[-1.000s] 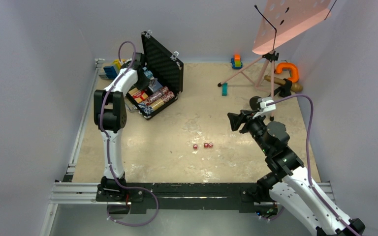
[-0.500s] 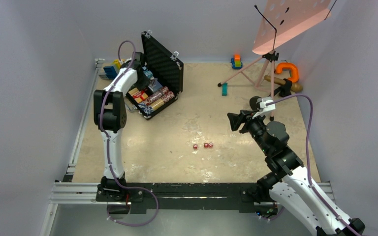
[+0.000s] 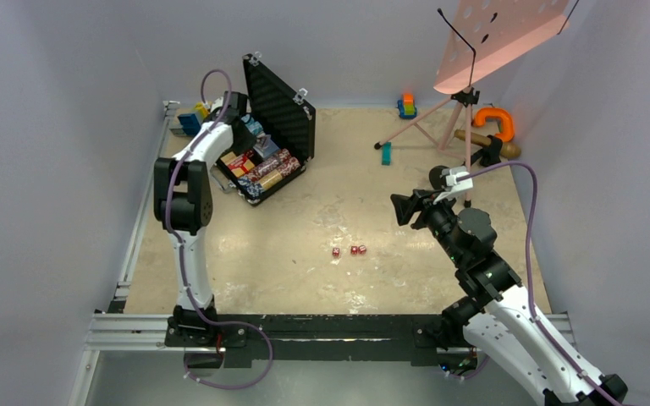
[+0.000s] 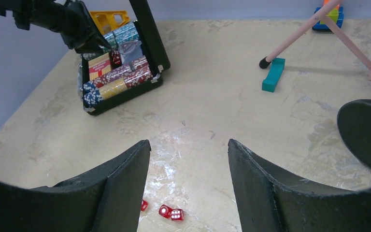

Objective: Pack up texas hold em set

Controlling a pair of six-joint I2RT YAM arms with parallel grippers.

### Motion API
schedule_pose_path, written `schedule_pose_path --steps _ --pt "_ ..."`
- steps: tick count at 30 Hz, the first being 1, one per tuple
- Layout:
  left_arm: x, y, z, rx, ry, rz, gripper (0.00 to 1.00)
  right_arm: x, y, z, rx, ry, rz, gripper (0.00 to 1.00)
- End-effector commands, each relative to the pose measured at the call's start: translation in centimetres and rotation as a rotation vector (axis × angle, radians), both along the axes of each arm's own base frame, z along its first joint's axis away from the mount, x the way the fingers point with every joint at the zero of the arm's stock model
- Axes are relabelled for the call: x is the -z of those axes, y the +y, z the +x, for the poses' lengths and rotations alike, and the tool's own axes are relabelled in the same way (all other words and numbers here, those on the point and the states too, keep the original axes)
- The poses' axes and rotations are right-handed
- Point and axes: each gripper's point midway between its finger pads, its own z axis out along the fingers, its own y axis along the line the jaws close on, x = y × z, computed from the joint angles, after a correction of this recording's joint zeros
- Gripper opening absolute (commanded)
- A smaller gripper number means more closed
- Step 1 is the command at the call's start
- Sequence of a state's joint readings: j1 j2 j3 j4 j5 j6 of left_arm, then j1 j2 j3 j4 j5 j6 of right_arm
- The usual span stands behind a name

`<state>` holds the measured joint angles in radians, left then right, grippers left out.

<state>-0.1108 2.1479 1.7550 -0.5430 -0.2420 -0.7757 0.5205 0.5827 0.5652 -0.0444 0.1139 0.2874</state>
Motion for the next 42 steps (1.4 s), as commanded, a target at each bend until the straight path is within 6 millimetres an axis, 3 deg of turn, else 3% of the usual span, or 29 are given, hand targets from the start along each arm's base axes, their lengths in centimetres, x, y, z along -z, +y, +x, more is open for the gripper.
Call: schedule_pose_path --steps 1,6,12,15,17,20,27,30,35,42 --pt "-8.7 0.8 1.6 0.047 -0.258 0.038 0.36 -0.8 -0.3 0.3 0.019 -0.031 0.002 0.64" --pt "-11.1 -0.2 -0.7 0.139 -0.314 0.063 0.38 -0.8 -0.4 0.2 0.020 -0.033 0.004 0.64" --pt "-10.8 -4.4 -7.4 0.283 -0.373 0.014 0.43 -0.9 -0.5 0.2 0.028 -0.038 0.009 0.64" --pt "-8.5 -6.9 -12.1 0.342 -0.322 -0.006 0.45 -1.1 -0.7 0.2 0.034 -0.046 0.014 0.64" --pt "-7.0 -9.8 -15.1 0.434 -0.305 -0.037 0.46 -1.2 -0.8 0.1 0.039 -0.050 0.018 0.64" --pt "-5.2 -13.2 -18.7 0.575 -0.301 -0.080 0.46 -1.4 -0.9 0.0 0.038 -0.057 0.023 0.64" --pt "-1.3 -18.7 -26.4 0.716 -0.135 -0.068 0.44 -1.4 -0.9 0.0 0.042 -0.056 0.039 0.65" --pt "-0.2 -21.6 -28.3 0.779 -0.102 -0.085 0.44 -1.4 -0.8 0.0 0.039 -0.054 0.042 0.65" --pt "1.7 -25.5 -29.3 0.878 -0.020 -0.021 0.45 -1.5 -1.0 -0.2 0.045 -0.056 0.046 0.65" --pt "2.0 -27.3 -29.4 0.907 0.011 0.032 0.45 -1.6 -1.1 -0.2 0.050 -0.060 0.050 0.66"
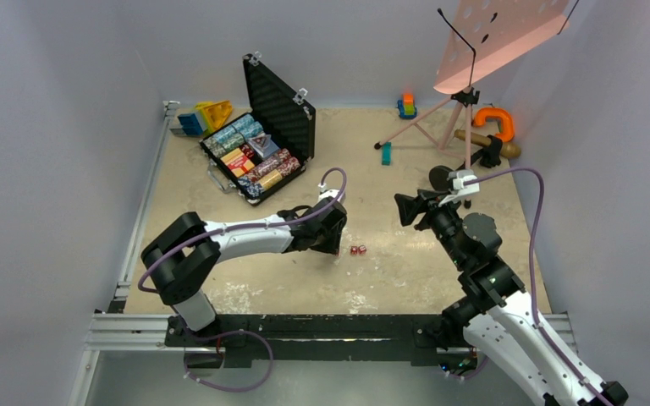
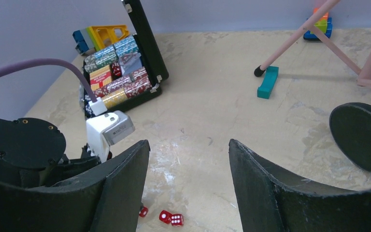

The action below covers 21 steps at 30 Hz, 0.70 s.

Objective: Pack up texas hold em set

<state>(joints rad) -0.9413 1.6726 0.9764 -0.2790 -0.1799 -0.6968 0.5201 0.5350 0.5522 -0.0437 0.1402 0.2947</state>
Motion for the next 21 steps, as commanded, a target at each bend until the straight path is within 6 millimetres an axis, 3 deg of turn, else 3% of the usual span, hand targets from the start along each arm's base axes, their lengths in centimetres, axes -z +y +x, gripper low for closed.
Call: schedule_pose_path --steps 1,10,21 --pt "-1.6 -1.0 0.7 -0.018 -0.040 -0.007 0.45 -0.9 -0.3 0.2 0.020 -0.030 0.026 0.65" --pt "-0.8 -1.0 -0.3 -0.007 -0.028 0.085 0.44 -0.9 -0.4 0.2 0.023 -0.032 0.026 0.65" --pt "-0.2 -1.6 -0.7 -0.008 -0.004 0.078 0.41 -0.9 -0.3 0.1 0.018 -0.031 0.026 0.65"
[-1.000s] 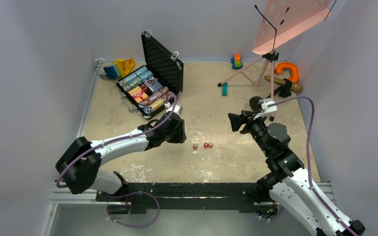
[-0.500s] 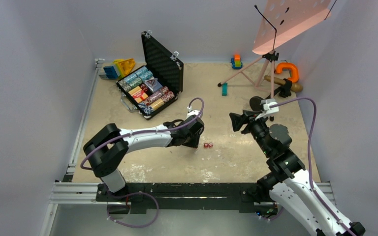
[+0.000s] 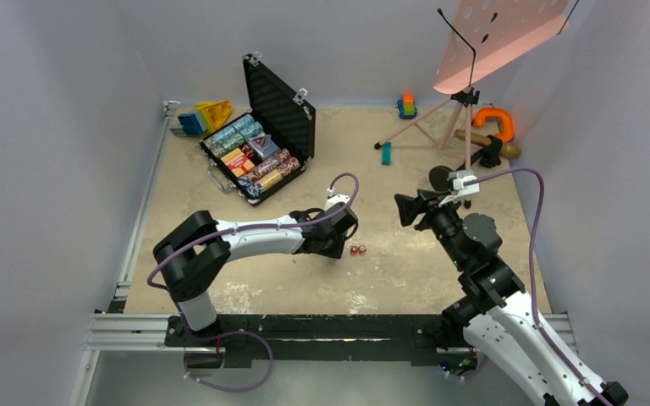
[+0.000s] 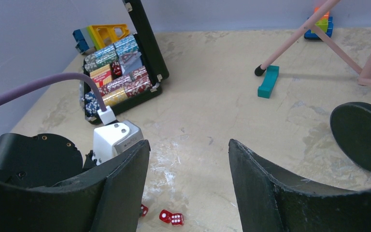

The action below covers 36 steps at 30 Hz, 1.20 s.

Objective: Pack up texas hold em set

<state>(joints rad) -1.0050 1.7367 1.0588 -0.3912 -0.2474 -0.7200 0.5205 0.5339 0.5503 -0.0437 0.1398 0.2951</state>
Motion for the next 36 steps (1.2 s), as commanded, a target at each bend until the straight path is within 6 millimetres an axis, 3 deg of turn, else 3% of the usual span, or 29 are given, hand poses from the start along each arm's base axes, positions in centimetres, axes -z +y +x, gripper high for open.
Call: schedule_pose_path --steps 1,21,29,33,36 --pt "-0.8 -1.1 0.6 -0.016 -0.016 -0.022 0.41 -1.0 -0.3 0.1 0.019 -0.032 0.027 0.65" --pt "-0.1 -1.5 0.4 -0.014 0.013 -0.002 0.36 -1.0 -0.4 0.1 0.021 -0.033 0.025 0.65" --pt "0.1 -0.9 0.4 -0.030 0.015 0.023 0.19 -0.9 -0.4 0.1 0.022 -0.030 0.024 0.65" --pt "-0.9 -0.3 0.7 -0.059 -0.011 0.020 0.00 -0.9 -0.4 0.1 0.024 -0.031 0.024 0.65" --pt "-2.3 0.7 1.4 -0.101 -0.033 0.001 0.00 -0.9 -0.4 0.1 0.024 -0.032 0.024 0.65"
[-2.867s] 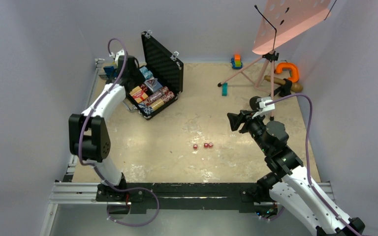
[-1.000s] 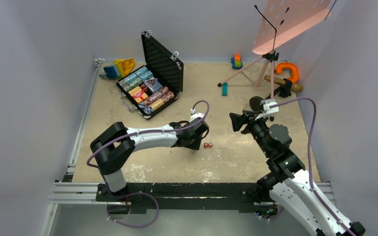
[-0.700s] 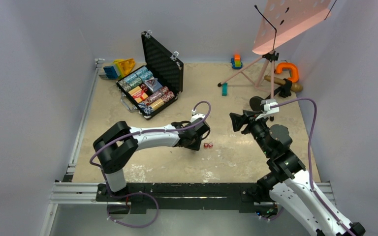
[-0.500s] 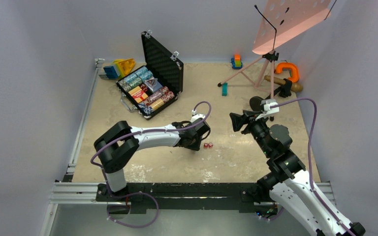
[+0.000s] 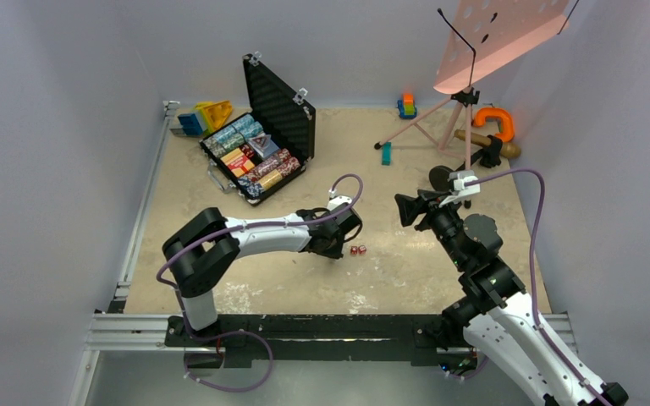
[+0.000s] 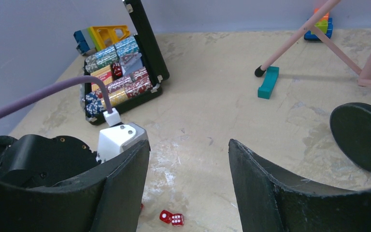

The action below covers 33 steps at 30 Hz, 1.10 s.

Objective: Pack up texas hold em set

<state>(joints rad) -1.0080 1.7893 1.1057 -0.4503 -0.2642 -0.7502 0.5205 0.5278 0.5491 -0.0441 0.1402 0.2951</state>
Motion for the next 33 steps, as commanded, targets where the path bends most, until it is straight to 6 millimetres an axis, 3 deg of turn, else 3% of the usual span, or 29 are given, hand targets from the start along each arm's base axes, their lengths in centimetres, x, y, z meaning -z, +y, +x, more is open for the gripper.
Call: schedule_pose_path --steps 1,5,18,25,33 --pt "-3.7 1.0 1.8 -0.089 -0.072 -0.054 0.00 -0.8 -0.4 0.1 0.023 -0.028 0.022 0.65" --pt "-5.8 4.0 4.0 -0.188 -0.089 -0.101 0.00 -0.8 -0.4 0.1 0.024 -0.028 0.020 0.65" --pt "-11.5 16.4 19.7 -0.535 -0.185 -0.256 0.00 -1.0 -0.7 0.0 0.032 -0.036 0.022 0.65" --pt "-11.5 21.0 26.8 -0.672 -0.205 -0.258 0.00 -1.0 -0.7 0.0 0.032 -0.034 0.020 0.65" --pt "-8.8 24.0 29.8 -0.776 -0.177 -0.225 0.00 -0.9 -0.6 0.1 0.033 -0.030 0.018 0.65"
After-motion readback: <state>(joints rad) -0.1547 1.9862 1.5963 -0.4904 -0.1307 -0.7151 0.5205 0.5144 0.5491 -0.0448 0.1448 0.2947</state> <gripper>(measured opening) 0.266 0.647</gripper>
